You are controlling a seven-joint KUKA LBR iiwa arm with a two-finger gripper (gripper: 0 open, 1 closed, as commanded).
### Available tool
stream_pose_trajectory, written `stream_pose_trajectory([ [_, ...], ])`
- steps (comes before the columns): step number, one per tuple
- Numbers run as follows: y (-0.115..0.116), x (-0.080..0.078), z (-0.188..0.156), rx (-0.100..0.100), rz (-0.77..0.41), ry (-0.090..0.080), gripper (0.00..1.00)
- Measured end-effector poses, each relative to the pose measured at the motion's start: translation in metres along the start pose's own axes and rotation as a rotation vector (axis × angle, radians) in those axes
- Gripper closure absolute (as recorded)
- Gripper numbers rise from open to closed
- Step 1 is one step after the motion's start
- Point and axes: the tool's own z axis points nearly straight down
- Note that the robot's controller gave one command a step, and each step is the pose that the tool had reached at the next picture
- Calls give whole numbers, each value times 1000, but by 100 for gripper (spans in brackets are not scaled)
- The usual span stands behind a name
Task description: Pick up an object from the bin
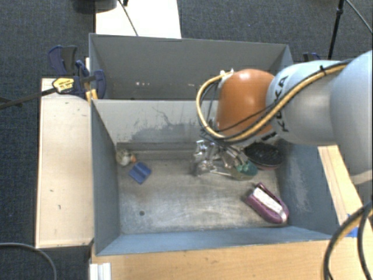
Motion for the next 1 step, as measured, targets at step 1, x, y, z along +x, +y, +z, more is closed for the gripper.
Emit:
stream_pose_trajectory([
  [1, 16, 32, -148, 2, 39, 7, 100],
])
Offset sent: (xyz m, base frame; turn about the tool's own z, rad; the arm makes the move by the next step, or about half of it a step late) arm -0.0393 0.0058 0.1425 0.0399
